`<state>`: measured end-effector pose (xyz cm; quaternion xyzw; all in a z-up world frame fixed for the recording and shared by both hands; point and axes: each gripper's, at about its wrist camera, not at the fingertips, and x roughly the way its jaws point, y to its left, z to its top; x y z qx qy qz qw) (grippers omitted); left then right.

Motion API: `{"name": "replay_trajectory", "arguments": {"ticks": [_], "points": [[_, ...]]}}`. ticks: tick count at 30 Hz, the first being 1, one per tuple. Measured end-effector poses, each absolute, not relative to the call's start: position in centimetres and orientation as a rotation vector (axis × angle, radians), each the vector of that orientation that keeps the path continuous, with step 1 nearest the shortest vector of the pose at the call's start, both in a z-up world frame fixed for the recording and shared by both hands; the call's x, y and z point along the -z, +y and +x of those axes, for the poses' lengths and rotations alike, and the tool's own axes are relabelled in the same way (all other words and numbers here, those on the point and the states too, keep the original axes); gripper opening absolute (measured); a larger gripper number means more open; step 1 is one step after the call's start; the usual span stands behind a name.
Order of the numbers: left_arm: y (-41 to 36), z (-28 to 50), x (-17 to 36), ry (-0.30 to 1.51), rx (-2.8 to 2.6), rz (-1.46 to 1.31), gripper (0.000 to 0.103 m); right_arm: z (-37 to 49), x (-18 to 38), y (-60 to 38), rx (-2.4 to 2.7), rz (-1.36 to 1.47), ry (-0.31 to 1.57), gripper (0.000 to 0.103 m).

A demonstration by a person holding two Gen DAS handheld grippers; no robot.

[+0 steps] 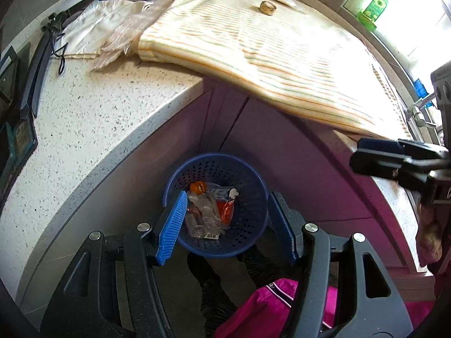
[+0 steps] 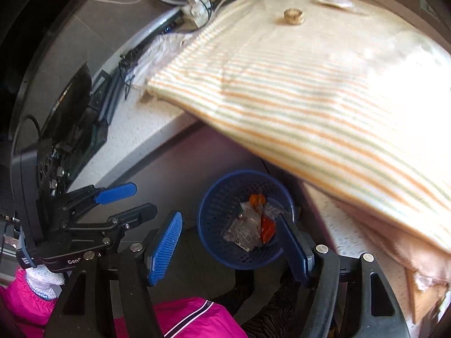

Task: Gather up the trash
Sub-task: 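Raise both grippers back over the striped cloth, then lower the left gripper around the round brown cap while the right approaches the white tissue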

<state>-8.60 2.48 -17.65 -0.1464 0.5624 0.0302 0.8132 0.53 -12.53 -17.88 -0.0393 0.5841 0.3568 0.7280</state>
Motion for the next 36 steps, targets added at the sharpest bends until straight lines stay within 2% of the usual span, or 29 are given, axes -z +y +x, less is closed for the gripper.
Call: {"name": "replay_trajectory", "arguments": {"ticks": [18, 20, 21, 22, 27, 33, 36], "points": [[3.0, -3.3, 12.0, 1.053, -0.108, -0.347, 0.061, 7.1, 10.7, -18.1, -0.715, 0.008, 1.082, 0.072], [2.9, -2.1, 11.6, 1.040, -0.112, -0.345, 0.061, 8.4, 10.3, -18.6, -0.704, 0.016, 1.067, 0.076], [2.9, -1.5, 11.5, 1.035, -0.113, -0.344, 0.061, 9.1, 10.1, -18.9, -0.699, 0.020, 1.058, 0.086], [2.8, -0.8, 11.3, 1.029, -0.115, -0.344, 0.061, 9.7, 9.8, -19.2, -0.696, 0.025, 1.042, 0.089], [2.3, 2.3, 10.9, 1.007, -0.120, -0.346, 0.061, 12.9, 8.3, -20.2, -0.692, 0.012, 0.991, 0.089], [1.8, 6.2, 10.8, 0.989, -0.118, -0.353, 0.061, 16.9, 7.1, -19.9, -0.685, -0.045, 0.928, 0.096], [1.6, 8.1, 10.9, 0.982, -0.122, -0.361, 0.061, 19.1, 6.7, -19.8, -0.685, -0.079, 0.897, 0.096]]}}
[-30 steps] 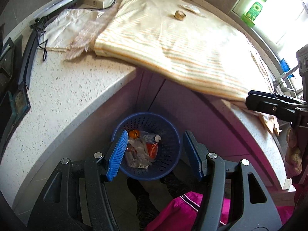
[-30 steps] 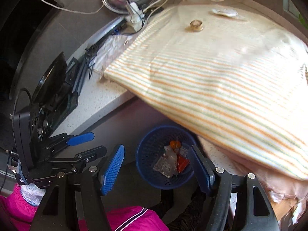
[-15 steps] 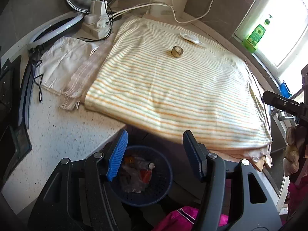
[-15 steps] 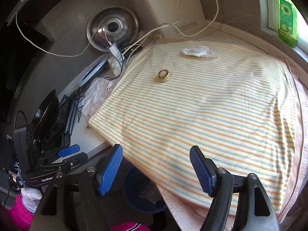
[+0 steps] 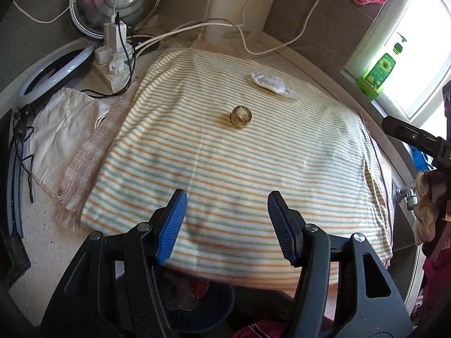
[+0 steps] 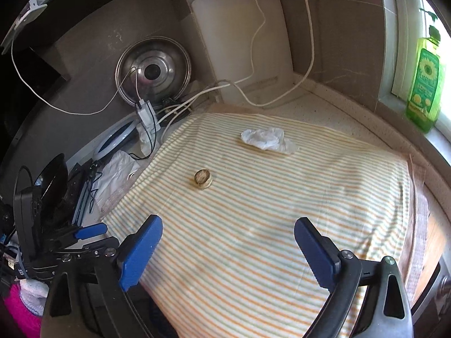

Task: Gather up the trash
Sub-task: 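Lower the left gripper around the round brown cap while the right approaches the white tissue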

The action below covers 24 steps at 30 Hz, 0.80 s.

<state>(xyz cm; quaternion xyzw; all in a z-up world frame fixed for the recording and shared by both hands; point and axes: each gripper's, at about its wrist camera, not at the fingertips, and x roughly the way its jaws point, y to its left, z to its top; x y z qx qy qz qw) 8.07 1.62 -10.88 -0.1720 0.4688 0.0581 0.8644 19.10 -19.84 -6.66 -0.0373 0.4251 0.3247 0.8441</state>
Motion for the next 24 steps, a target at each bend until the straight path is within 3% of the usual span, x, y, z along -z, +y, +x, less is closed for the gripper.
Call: {"name": "replay_trajectory", "arguments": {"ticks": [24], "points": [[2.4, 21.7, 16.5, 1.095, -0.158, -0.423, 0.061, 35.7, 12.0, -14.4, -0.738, -0.180, 0.995, 0.096]]}}
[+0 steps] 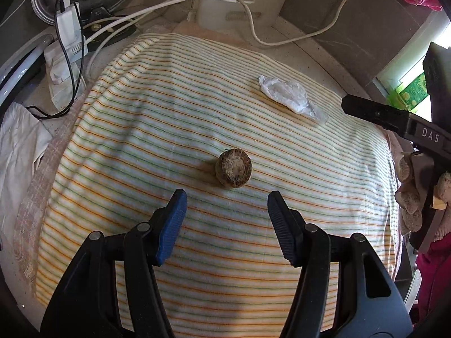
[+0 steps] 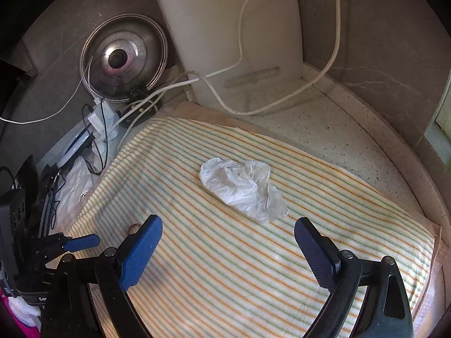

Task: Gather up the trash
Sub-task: 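Lower the left gripper around the round brown cap while the right approaches the white tissue, then close the left gripper on the brown cap while the right grasps the white tissue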

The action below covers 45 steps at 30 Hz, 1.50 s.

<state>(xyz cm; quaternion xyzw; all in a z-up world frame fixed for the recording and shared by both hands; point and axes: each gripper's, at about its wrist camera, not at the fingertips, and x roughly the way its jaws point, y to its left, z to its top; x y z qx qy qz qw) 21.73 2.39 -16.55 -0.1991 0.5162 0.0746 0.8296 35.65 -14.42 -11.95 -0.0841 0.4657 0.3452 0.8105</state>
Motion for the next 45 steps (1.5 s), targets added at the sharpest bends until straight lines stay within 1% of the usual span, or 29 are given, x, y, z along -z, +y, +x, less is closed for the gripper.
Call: {"name": "replay_trajectory", "arguments": {"ticks": [13, 16, 21, 23, 26, 28, 29, 31, 32, 34, 35, 37, 40, 45], "points": [[2.1, 25.2, 19.0, 1.148, -0.165, -0.390, 0.061, 40.6, 16.6, -10.5, -0.766, -0.213, 1.095, 0.096], [2.0, 25.6, 19.2, 1.148, -0.169, -0.371, 0.058, 41.3, 17.4, -9.7, -0.762, -0.232, 1.106, 0.096], [2.0, 26.0, 19.3, 1.148, -0.180, -0.349, 0.051, 42.0, 18.5, -8.6, -0.747, -0.258, 1.122, 0.096], [2.0, 26.1, 19.4, 1.144, -0.178, -0.345, 0.050, 42.0, 18.8, -8.3, -0.742, -0.268, 1.125, 0.095], [2.0, 26.1, 19.4, 1.140, -0.175, -0.339, 0.049, 41.8, 19.0, -7.9, -0.738, -0.295, 1.123, 0.091], [2.0, 26.0, 19.4, 1.136, -0.175, -0.339, 0.046, 41.7, 19.1, -7.7, -0.728, -0.316, 1.117, 0.084], [2.0, 26.0, 19.3, 1.132, -0.174, -0.340, 0.043, 41.7, 19.1, -7.6, -0.725, -0.322, 1.114, 0.081], [1.9, 25.9, 19.2, 1.129, -0.167, -0.342, 0.038, 41.7, 19.0, -7.6, -0.718, -0.332, 1.107, 0.069], [1.8, 25.9, 19.1, 1.129, -0.161, -0.339, 0.035, 41.7, 18.9, -7.6, -0.716, -0.333, 1.104, 0.064], [1.6, 25.7, 18.9, 1.127, -0.164, -0.324, 0.035, 41.7, 18.8, -7.7, -0.716, -0.330, 1.099, 0.046], [1.5, 25.7, 18.9, 1.126, -0.164, -0.322, 0.035, 41.7, 18.7, -7.8, -0.716, -0.325, 1.098, 0.041], [1.5, 25.6, 18.9, 1.124, -0.164, -0.330, 0.035, 41.7, 18.6, -8.0, -0.729, -0.308, 1.099, 0.027], [1.5, 25.2, 18.7, 1.120, -0.167, -0.341, 0.035, 41.5, 18.1, -8.3, -0.736, -0.292, 1.090, 0.018], [1.7, 24.3, 17.8, 1.102, -0.172, -0.352, 0.035, 40.8, 17.0, -8.9, -0.745, -0.268, 1.063, 0.015]]}}
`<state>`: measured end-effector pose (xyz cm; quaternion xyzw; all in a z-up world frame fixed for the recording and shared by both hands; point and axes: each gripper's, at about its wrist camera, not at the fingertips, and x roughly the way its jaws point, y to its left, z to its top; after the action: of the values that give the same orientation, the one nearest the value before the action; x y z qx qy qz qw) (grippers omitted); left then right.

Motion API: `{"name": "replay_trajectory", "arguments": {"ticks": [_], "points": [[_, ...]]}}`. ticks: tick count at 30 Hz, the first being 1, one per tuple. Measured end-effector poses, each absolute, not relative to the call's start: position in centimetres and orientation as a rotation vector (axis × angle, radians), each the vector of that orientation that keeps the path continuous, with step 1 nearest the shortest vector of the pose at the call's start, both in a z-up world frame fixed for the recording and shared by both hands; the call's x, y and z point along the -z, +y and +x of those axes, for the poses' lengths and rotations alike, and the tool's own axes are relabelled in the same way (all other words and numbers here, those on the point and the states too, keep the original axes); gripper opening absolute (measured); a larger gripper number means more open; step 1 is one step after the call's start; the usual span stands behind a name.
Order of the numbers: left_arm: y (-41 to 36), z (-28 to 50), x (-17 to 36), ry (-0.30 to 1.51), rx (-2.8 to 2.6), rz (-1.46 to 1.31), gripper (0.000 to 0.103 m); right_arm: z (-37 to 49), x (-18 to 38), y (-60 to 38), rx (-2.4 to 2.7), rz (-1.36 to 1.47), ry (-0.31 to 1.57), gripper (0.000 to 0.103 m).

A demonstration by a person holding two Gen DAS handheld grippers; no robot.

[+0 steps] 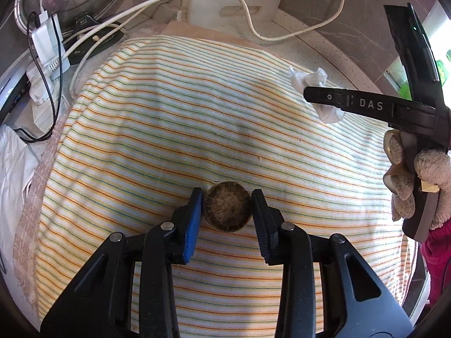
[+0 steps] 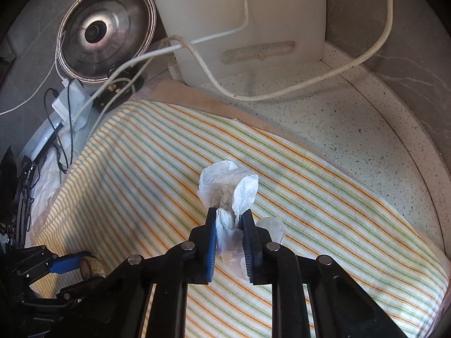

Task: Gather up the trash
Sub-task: 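Close the left gripper on the brown cap while the right grasps the white tissue, then carry the brown cap and white tissue down over the blue basket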

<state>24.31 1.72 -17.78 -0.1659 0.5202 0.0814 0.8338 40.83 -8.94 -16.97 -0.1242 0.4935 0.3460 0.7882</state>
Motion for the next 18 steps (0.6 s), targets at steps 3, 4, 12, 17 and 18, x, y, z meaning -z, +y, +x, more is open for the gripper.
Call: {"name": "replay_trajectory", "arguments": {"ticks": [3, 4, 12, 17, 18], "points": [[1.8, 23.5, 17.0, 1.088, -0.176, -0.354, 0.035, 40.3, 16.1, -9.5, -0.755, -0.239, 1.051, 0.015], [1.8, 23.3, 16.8, 1.083, -0.179, -0.354, 0.035, 40.1, 15.7, -9.8, -0.760, -0.228, 1.047, 0.015], [1.9, 21.2, 14.8, 1.046, -0.186, -0.364, 0.035, 37.3, 12.5, -11.9, -0.807, -0.160, 1.009, 0.015], [1.8, 19.5, 13.4, 1.023, -0.186, -0.359, 0.035, 34.8, 10.5, -13.2, -0.836, -0.132, 0.981, 0.015], [1.8, 19.1, 13.1, 1.019, -0.184, -0.355, 0.035, 34.2, 10.1, -13.4, -0.839, -0.127, 0.977, 0.015]]}}
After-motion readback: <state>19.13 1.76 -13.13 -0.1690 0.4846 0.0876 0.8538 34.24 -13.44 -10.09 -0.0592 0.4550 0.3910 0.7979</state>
